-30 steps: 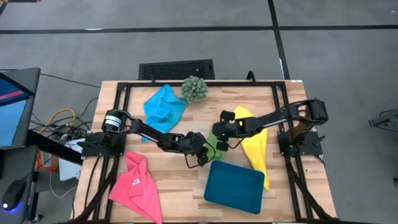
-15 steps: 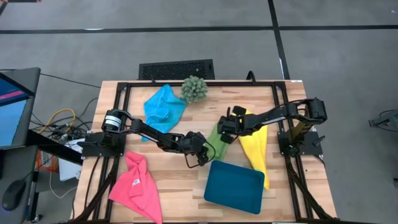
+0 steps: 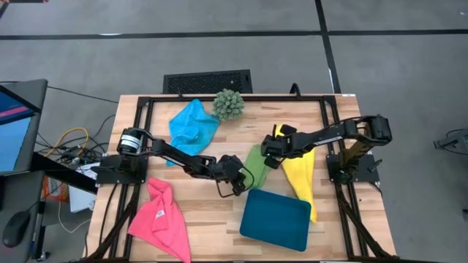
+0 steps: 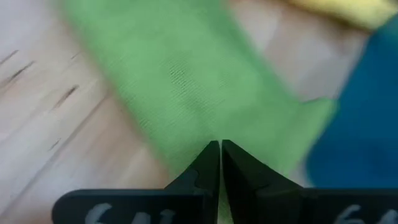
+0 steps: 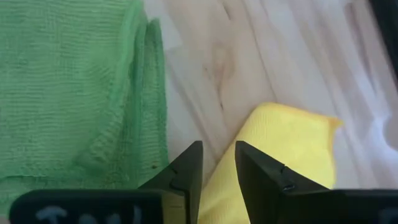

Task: Fold microfiber towels
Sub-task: Fold the green microfiber cloth

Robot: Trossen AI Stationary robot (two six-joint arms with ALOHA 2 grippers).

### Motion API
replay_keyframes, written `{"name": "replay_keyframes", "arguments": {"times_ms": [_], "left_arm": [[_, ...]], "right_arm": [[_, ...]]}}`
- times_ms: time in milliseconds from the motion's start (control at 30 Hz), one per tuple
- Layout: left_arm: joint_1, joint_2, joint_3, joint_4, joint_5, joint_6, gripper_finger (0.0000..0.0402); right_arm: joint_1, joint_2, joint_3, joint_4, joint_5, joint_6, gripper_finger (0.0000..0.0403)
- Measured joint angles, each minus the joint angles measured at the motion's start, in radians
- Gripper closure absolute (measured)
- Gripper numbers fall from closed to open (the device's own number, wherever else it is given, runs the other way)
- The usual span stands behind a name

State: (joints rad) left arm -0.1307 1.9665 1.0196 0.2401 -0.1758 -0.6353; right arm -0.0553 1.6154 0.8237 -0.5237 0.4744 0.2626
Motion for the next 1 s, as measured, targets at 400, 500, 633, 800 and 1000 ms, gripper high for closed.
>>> {"name": "replay_keyframes", "arguments": {"times_ms": [400, 500, 633, 800, 1000], "left_arm": [[0.05, -0.101, 0.001, 0.076, -0.116, 0.211, 0.0395], [0.108, -0.039, -0.001, 0.142, -0.044, 0.226, 0.04], [0.161, 0.049, 0.003, 0.24, 0.062, 0.223, 0.04], [0.178, 0.131, 0.016, 0.245, 0.122, 0.176, 0.0401], [0.164, 0.146, 0.028, 0.242, 0.123, 0.167, 0.0401]], "right_arm": [[-0.007, -0.271, -0.079, 0.135, -0.066, -0.053, 0.0284], [-0.026, -0.277, -0.079, 0.216, -0.152, -0.107, 0.0279], [-0.045, -0.197, -0.079, 0.289, -0.163, -0.184, 0.0264], [-0.053, -0.055, -0.081, 0.355, -0.193, -0.212, 0.0237], [-0.065, 0.034, -0.08, 0.41, -0.209, -0.221, 0.0211]]}}
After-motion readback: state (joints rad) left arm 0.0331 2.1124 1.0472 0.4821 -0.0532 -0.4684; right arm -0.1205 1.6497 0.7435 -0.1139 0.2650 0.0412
